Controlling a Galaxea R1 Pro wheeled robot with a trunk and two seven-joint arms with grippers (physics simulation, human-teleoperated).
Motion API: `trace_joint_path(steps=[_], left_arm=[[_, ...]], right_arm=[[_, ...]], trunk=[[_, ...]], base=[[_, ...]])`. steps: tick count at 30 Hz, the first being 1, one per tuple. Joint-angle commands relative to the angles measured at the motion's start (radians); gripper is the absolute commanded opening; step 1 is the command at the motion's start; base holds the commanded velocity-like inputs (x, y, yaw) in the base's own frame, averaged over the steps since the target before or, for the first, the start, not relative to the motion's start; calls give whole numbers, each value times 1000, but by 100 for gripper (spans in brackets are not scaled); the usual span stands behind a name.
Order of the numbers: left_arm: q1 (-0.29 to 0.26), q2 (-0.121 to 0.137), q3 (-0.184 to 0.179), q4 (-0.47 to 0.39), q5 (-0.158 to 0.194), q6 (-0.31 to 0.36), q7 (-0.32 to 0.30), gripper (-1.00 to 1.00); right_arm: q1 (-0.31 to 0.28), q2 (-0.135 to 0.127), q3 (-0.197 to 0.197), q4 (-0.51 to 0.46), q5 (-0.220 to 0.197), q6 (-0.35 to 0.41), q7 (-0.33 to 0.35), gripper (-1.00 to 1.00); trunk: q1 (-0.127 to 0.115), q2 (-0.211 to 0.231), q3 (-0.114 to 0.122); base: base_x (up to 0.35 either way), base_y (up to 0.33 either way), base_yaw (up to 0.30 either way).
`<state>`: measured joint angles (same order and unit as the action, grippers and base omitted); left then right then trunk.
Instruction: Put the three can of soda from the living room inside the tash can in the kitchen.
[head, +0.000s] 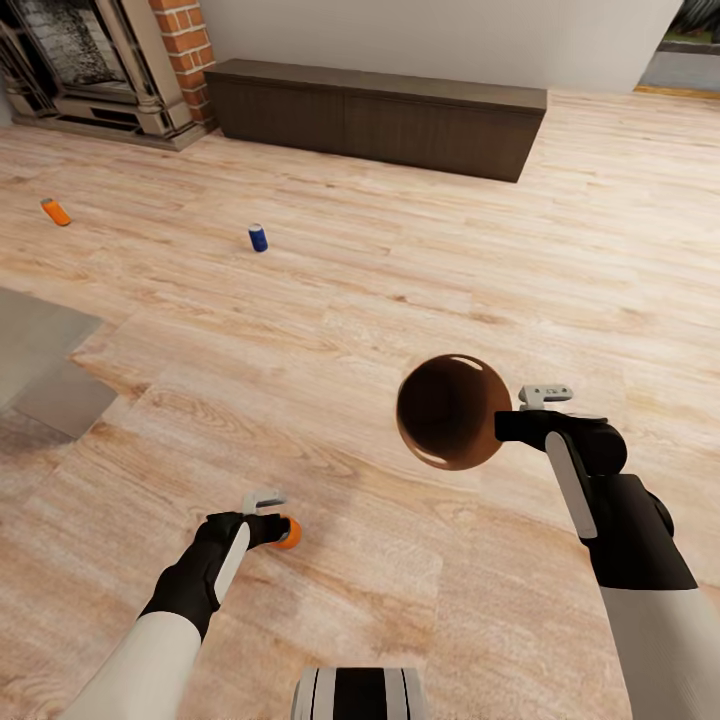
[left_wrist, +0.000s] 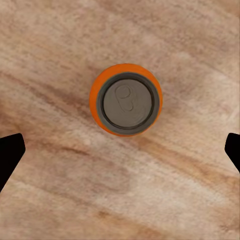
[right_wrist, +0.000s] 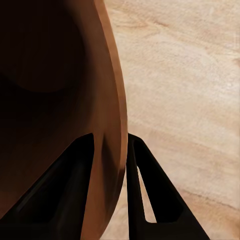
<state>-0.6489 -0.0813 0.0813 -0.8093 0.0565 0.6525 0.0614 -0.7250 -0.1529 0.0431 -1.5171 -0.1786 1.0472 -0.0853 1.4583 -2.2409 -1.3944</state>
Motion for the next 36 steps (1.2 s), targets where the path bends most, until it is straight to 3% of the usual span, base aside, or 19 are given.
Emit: trace_joint_path(steps=[1,11,36], left_arm=[[0,0,0,0,0,0,0,100],[0,-1,-1,1,0,0,1,100],[0,0,0,-3,0,1,2,100]], right_arm=[[-1,0,0,-1,-13,0,2,-100],[0,1,1,0,-13,0,2,-100],[1,1,1,0,-13,0,2,-100]], trunk=[[0,0,-2],[34,-63,-46],[34,-63,-85]], base=[[0,0,0],[0,0,0],[66,0,0]])
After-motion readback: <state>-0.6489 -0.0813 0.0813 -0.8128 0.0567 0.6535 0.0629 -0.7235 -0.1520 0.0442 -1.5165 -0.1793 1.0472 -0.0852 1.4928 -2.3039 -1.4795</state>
